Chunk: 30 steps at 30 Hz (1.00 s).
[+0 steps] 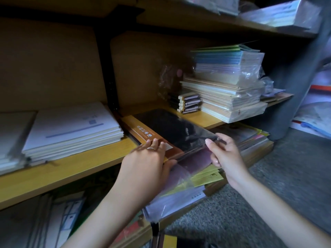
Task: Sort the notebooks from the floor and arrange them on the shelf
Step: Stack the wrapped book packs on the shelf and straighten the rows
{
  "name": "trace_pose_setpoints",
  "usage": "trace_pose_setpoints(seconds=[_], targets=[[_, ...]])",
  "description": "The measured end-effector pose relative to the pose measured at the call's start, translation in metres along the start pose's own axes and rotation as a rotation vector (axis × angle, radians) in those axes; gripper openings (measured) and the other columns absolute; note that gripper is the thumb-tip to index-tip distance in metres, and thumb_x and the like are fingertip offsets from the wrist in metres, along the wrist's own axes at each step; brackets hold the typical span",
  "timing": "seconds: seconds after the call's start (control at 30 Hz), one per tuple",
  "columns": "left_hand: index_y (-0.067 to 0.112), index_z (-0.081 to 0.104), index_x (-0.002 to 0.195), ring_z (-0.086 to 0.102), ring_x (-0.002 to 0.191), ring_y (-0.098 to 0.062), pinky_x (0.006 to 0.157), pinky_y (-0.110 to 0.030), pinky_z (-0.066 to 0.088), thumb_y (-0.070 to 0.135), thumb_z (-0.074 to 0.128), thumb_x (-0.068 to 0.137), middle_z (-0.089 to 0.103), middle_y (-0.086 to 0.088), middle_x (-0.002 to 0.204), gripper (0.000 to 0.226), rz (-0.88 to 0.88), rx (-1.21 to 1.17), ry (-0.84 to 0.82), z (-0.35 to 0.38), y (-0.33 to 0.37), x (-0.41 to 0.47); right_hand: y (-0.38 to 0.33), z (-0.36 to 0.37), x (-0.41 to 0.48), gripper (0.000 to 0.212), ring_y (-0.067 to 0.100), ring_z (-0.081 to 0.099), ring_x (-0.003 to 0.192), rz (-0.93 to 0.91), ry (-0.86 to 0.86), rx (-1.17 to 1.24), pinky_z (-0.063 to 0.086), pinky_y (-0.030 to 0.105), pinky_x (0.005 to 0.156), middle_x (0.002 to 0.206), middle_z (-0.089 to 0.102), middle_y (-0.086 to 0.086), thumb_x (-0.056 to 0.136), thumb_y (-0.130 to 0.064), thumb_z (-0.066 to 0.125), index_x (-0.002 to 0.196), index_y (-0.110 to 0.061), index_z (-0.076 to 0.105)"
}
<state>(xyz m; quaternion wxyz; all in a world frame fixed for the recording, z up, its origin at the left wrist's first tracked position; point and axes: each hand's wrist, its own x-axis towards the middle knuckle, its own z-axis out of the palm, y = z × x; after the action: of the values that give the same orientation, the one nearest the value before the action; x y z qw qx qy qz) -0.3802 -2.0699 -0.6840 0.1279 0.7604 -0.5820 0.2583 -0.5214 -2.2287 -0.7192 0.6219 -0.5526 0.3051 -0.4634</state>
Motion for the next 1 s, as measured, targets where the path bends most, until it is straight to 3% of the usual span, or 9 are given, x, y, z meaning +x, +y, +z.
trace_pose_setpoints(seconds=[0.07,0.17,0.3,0.37,0.47,0.63,0.83,0.9,1.0], targets=[[0.017,0.075,0.092,0.072,0.081,-0.014,0.052,-0.022,0.053,0.052,0.051,0.076,0.075,0.0,0.093,0.045,-0.031,0.049,0.019,0.007,-0.006,0.006,0.003,0.004,0.012,0.045,0.004,0.043,0.047,-0.107,0.045,-0.158,0.037,0.017,0.046,0.072,0.05,-0.002,0.086,-0.014,0.066,0.123,-0.016,0.041],[0.017,0.076,0.091,0.072,0.076,-0.016,0.05,-0.021,0.051,0.046,0.074,0.071,0.075,-0.001,0.093,0.036,-0.104,0.109,0.04,0.014,-0.017,0.016,0.005,0.015,0.021,0.043,0.009,0.05,0.064,-0.405,0.056,-0.533,0.042,0.02,0.065,0.074,0.051,-0.004,0.083,-0.011,0.068,0.116,-0.023,0.041],[0.022,0.075,0.089,0.068,0.067,-0.019,0.052,-0.022,0.045,0.043,0.072,0.073,0.073,0.003,0.081,0.027,-0.219,0.121,0.044,0.015,-0.029,0.028,0.005,0.039,0.013,0.043,0.003,0.047,0.1,-0.632,-0.094,-0.808,0.034,0.009,0.086,0.106,0.053,-0.011,0.086,-0.01,0.06,0.125,-0.028,0.048],[0.021,0.074,0.086,0.066,0.064,-0.023,0.054,-0.024,0.044,0.041,0.071,0.076,0.072,-0.001,0.075,0.023,-0.273,0.094,0.071,0.017,-0.032,0.032,0.008,0.05,0.011,0.047,0.002,0.038,0.12,-0.703,-0.178,-0.954,0.026,0.012,0.098,0.126,0.048,-0.014,0.089,-0.015,0.057,0.133,-0.029,0.046],[0.02,0.07,0.059,0.057,0.041,-0.021,0.044,-0.019,0.036,0.041,0.083,0.058,0.06,-0.001,0.046,0.025,-0.282,0.154,0.109,0.022,-0.033,0.034,0.011,0.065,0.01,0.049,0.004,0.023,0.136,-0.647,-0.293,-1.053,0.02,0.024,0.111,0.146,0.032,-0.016,0.094,-0.027,0.05,0.141,-0.034,0.038],[0.019,0.058,0.042,0.049,0.032,-0.019,0.043,-0.017,0.033,0.039,0.09,0.046,0.051,0.0,0.036,0.038,-0.25,0.239,0.139,0.023,-0.026,0.035,0.004,0.072,0.016,0.053,0.006,0.003,0.145,-0.575,-0.421,-1.153,0.023,0.029,0.112,0.155,0.014,-0.02,0.098,-0.035,0.041,0.147,-0.038,0.023],[0.016,0.061,0.053,0.059,0.053,-0.023,0.061,-0.03,0.033,0.018,0.087,0.046,0.06,-0.002,0.051,0.027,-0.227,0.193,0.234,0.031,-0.036,0.038,0.009,0.075,0.02,0.062,0.012,-0.009,0.146,-0.628,-0.5,-1.273,-0.002,0.025,0.114,0.158,-0.007,-0.012,0.098,-0.038,0.037,0.151,-0.033,0.004],[0.015,0.061,0.056,0.06,0.056,-0.024,0.061,-0.03,0.035,0.015,0.085,0.043,0.061,-0.003,0.054,0.027,-0.242,0.209,0.243,0.033,-0.039,0.039,0.01,0.078,0.021,0.065,0.015,-0.009,0.146,-0.662,-0.502,-1.307,-0.01,0.023,0.112,0.158,-0.008,-0.008,0.098,-0.04,0.038,0.151,-0.031,0.001],[0.013,0.062,0.057,0.06,0.054,-0.026,0.055,-0.028,0.041,0.014,0.087,0.041,0.061,-0.004,0.054,0.029,-0.261,0.207,0.241,0.034,-0.044,0.04,0.008,0.085,0.024,0.071,0.017,-0.008,0.146,-0.688,-0.51,-1.359,-0.009,0.025,0.114,0.158,-0.008,-0.006,0.095,-0.044,0.041,0.151,-0.031,0.0]])
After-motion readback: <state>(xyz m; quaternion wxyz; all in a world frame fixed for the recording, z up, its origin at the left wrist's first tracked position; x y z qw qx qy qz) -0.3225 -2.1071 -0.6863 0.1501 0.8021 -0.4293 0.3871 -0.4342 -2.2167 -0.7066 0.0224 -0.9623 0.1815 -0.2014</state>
